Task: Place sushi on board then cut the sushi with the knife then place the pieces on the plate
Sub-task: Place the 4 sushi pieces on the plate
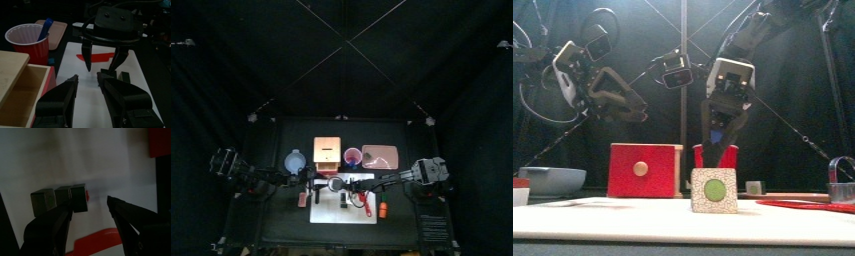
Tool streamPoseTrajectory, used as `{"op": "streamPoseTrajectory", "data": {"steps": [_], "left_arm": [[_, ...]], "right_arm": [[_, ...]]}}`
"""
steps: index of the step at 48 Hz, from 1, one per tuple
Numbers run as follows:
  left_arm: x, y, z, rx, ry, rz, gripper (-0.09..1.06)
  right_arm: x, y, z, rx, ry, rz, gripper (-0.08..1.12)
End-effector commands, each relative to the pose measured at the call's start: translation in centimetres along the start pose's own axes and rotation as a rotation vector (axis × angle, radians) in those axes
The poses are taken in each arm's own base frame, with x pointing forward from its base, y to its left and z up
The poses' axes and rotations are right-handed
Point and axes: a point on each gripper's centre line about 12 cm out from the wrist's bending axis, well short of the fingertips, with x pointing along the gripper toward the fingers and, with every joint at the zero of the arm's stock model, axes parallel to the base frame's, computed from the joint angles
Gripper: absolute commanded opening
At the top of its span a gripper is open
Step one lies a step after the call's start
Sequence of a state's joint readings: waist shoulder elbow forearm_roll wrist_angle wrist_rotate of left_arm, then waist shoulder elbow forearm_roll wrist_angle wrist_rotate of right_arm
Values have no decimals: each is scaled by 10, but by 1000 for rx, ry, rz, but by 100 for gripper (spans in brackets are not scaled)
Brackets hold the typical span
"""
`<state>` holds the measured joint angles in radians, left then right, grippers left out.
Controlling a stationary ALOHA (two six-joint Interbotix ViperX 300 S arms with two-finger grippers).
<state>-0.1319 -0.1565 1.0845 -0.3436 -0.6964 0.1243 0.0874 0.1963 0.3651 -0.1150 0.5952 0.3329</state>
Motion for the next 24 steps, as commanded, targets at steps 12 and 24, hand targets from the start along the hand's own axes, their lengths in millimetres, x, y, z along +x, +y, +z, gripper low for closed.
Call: {"op": "streamPoseTrajectory", "data": {"steps": [12,24], "left_arm": [[1,0,3,-13,-11,7,76],[0,2,1,-23,-4,17,76]], "right_arm": [[-1,-23,2,21,-9,-37,89],[-17,-12,5,21,-26,-10,89]]}}
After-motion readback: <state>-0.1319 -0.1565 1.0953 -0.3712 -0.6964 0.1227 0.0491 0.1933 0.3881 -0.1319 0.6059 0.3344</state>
